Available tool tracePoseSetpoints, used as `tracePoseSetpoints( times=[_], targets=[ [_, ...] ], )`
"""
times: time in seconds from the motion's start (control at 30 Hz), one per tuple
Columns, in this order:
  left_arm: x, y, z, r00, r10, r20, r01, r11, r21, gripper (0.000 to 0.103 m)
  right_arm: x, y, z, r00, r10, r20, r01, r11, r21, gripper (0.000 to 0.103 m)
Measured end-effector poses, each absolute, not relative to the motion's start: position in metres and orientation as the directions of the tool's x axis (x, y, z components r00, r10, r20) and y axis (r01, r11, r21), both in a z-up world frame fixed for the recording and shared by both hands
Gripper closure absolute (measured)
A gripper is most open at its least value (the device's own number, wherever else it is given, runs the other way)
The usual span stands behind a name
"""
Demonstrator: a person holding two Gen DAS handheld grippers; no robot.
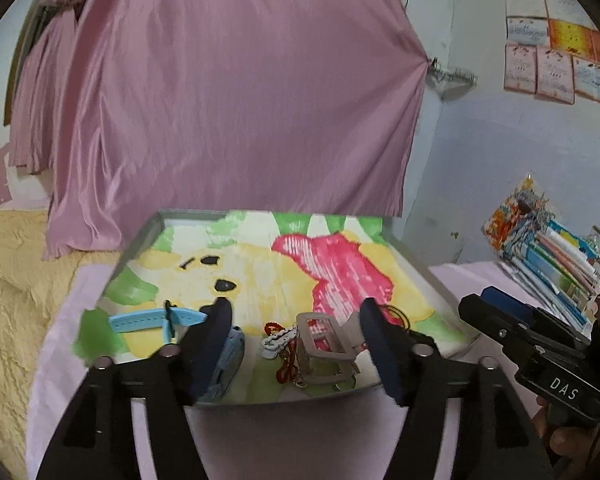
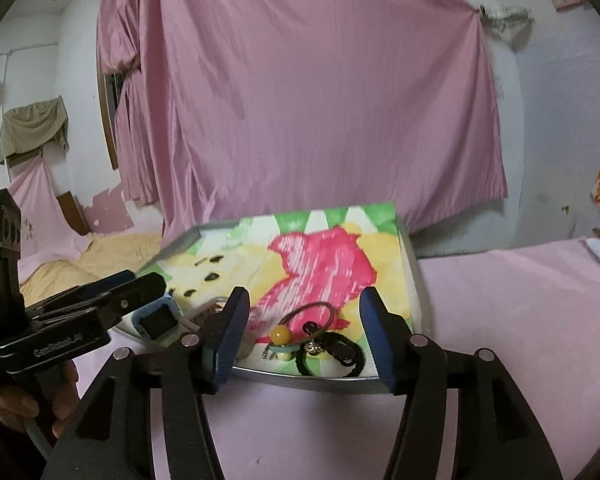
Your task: Organize jewelry
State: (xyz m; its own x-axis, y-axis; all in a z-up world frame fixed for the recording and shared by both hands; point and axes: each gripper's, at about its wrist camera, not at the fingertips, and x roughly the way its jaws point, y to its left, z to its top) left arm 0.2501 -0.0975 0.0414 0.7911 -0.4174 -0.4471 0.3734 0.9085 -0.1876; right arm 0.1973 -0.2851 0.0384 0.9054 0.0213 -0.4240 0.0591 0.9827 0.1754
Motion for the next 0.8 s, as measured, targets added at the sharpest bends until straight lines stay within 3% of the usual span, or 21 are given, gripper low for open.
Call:
tracePoseSetpoints(
  times=[0.07, 0.2, 0.4, 0.8],
  targets=[
    [0.239, -0.092, 0.045, 0.804, -0.408, -0.433, 0.366, 0.913, -0.181, 0.036, 0.187, -0.282, 0.042, 0.918, 0.012, -0.397, 0.061, 0.983, 0.171, 0.043],
    [0.219, -0.077, 0.049, 0.830, -0.385, -0.404, 0.339, 0.923, -0.183, 0.019, 0.165, -0.277, 0.046, 0.938, 0.014, -0.346, 0.051, 0.983, 0.178, 0.032],
    [0.183, -0.055, 0.052, 0.878, -0.344, -0.334, 0.302, 0.938, -0.172, 0.002, 0.131, -0.268, 0.047, 0.958, 0.007, -0.286, 0.045, 0.983, 0.176, 0.015],
    [0.112, -0.033, 0.051, 0.940, -0.266, -0.214, 0.247, 0.963, -0.111, 0.001, 0.070, -0.247, 0.041, 0.981, -0.016, -0.195, 0.039, 0.993, 0.116, 0.004]
  ],
)
